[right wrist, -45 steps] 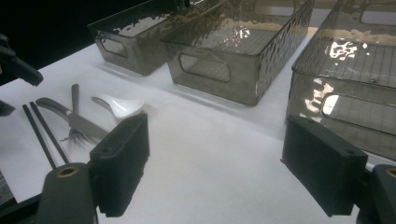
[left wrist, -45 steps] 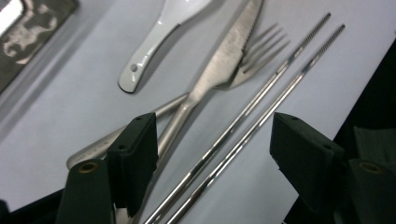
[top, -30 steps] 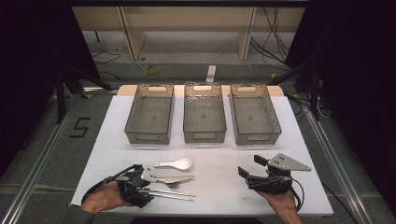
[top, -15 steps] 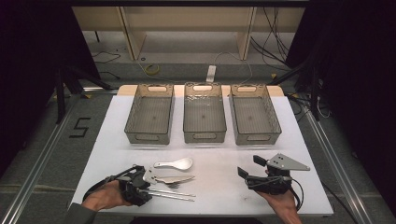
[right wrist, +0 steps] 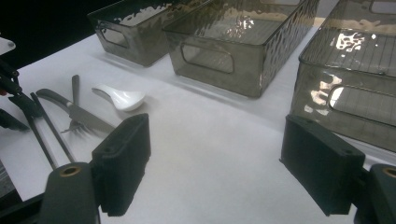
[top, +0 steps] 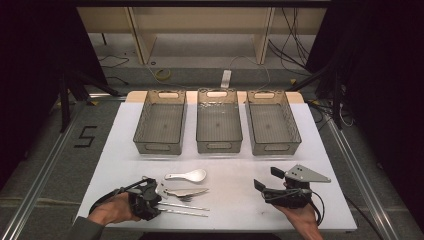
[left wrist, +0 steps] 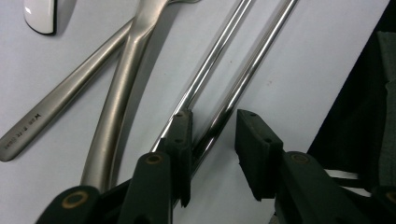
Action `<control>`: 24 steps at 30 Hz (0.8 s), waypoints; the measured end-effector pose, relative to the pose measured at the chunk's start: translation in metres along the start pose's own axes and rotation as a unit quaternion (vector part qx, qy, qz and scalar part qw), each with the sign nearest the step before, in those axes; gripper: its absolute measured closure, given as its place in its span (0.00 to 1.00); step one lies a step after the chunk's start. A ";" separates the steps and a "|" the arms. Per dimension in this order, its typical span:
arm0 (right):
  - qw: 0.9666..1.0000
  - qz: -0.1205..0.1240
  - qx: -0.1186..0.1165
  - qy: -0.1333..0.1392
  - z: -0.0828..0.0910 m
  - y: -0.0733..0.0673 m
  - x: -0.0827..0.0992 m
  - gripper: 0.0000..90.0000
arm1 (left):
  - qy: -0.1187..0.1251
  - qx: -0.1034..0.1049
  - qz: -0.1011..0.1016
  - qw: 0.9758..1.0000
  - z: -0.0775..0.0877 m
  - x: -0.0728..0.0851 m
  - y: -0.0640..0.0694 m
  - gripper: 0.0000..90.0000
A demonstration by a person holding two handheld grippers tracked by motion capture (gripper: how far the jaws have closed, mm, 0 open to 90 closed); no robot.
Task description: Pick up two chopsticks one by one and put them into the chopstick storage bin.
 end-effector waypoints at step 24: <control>1.000 -0.001 0.001 -0.012 -0.002 0.000 0.001 0.28 | 0.003 0.008 -0.086 0.996 0.002 -0.001 0.008 0.91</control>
Point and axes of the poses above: each handheld gripper's, and its own axes: z roughly backward along the jaws, x roughly out of its underside, y roughly to its right, the point moved 1 cm from there along -z, roughly forward along the jaws, and after that the axes turned 9 degrees about -x, right-handed, at the moved point
